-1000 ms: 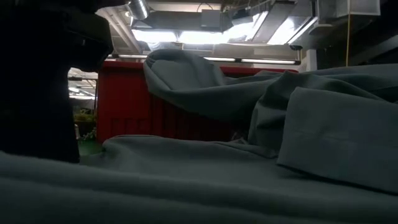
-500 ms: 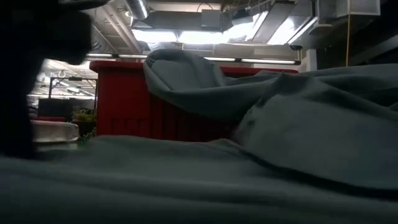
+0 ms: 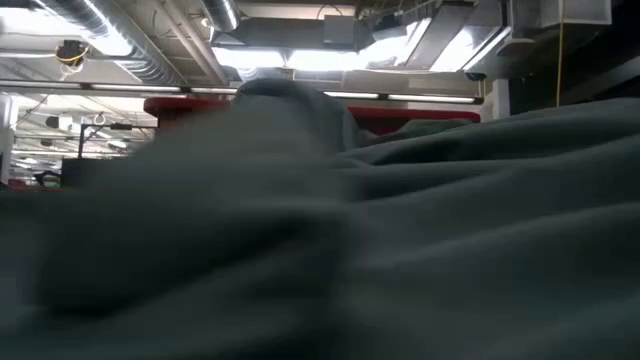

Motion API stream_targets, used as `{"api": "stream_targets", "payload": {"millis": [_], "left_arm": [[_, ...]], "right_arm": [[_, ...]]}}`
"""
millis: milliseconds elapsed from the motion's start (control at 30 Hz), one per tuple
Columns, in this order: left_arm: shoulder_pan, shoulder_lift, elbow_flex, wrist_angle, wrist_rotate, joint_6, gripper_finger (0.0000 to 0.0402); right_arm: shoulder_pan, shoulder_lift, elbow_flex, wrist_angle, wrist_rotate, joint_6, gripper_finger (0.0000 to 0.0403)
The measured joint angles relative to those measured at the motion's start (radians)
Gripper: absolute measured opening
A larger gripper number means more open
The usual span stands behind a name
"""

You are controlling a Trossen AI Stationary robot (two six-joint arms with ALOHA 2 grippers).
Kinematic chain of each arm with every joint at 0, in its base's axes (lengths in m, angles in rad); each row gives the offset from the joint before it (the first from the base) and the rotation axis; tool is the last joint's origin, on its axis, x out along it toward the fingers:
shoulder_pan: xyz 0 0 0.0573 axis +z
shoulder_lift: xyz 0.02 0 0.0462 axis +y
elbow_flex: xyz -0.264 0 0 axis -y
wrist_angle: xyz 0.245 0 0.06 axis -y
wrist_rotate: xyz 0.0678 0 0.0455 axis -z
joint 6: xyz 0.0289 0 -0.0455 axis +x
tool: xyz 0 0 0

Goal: Fold Laundry from Bin
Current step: Fold the blue pants on top of the blue shirt

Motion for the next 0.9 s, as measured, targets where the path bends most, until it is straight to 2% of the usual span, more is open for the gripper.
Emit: {"api": "stream_targets", "payload": {"millis": [133,300,533,633,900], "left_arm": [[-0.056,0.000,0.000,0.006,0.051,-0.019,0.0000],[-0.090,0.000,0.000,0.017,0.044,-0.018,0.0007],[-0.106,0.000,0.000,0.024,0.045,-0.019,0.0071],[-0.105,-0.001,0.001,0.030,0.078,-0.022,0.0089],[-0.128,-0.052,0.005,0.030,0.088,-0.025,0.0090]], "right_arm": [[-0.025,0.000,0.000,0.006,0.000,-0.043,0.0168],[-0.064,0.000,0.000,0.010,0.008,-0.093,0.0168],[-0.099,0.000,0.000,0.040,0.019,-0.182,0.0168],[-0.105,0.000,0.000,0.066,0.027,-0.212,0.0168],[-0.111,0.000,0.000,0.084,0.042,-0.241,0.0168]]}}
